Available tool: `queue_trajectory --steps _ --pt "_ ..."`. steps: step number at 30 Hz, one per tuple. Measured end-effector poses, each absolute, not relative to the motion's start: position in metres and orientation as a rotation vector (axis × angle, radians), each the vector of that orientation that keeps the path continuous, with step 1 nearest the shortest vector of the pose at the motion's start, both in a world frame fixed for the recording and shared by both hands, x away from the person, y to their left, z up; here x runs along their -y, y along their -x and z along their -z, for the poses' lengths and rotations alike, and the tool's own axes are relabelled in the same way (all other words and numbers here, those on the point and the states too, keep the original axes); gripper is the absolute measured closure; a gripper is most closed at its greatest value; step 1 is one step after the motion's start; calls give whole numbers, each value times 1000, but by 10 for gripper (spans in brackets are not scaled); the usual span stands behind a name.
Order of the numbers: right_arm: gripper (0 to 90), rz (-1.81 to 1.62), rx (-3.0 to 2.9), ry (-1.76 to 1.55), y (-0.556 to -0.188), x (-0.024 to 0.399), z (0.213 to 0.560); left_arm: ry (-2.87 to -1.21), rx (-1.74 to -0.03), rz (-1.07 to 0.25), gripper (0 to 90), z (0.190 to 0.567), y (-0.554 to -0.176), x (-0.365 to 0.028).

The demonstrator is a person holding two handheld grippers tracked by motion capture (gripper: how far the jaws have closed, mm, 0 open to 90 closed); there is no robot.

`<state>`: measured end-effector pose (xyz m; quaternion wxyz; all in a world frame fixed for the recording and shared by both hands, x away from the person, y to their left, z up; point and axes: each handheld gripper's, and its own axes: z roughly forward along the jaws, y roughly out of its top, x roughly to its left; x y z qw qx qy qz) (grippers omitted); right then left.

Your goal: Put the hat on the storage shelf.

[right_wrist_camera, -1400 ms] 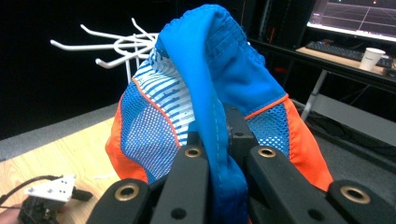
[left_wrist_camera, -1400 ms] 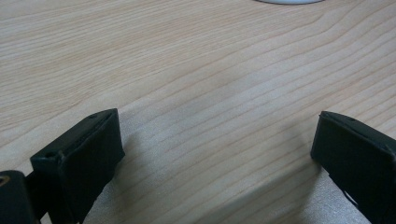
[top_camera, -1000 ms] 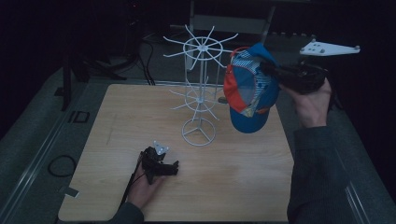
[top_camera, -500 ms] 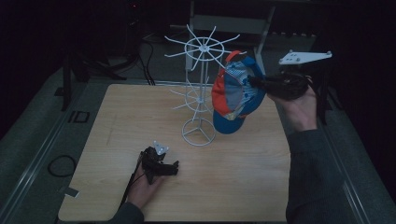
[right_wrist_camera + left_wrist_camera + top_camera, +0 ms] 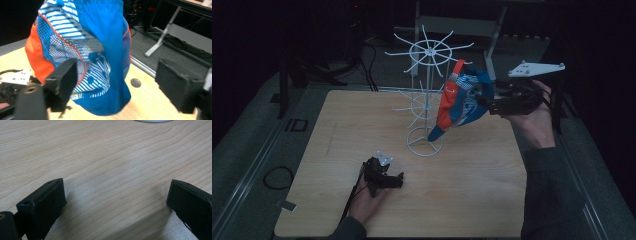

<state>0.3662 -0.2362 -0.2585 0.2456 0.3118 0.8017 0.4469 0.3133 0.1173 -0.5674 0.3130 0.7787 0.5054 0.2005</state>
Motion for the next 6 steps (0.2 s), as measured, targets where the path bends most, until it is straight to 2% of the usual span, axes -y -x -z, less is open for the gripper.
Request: queue_trajectory --steps 6 --pt "129 -1214 -2192 -868 -364 242 263 -2050 -1334 -529 26 567 -313 -117"
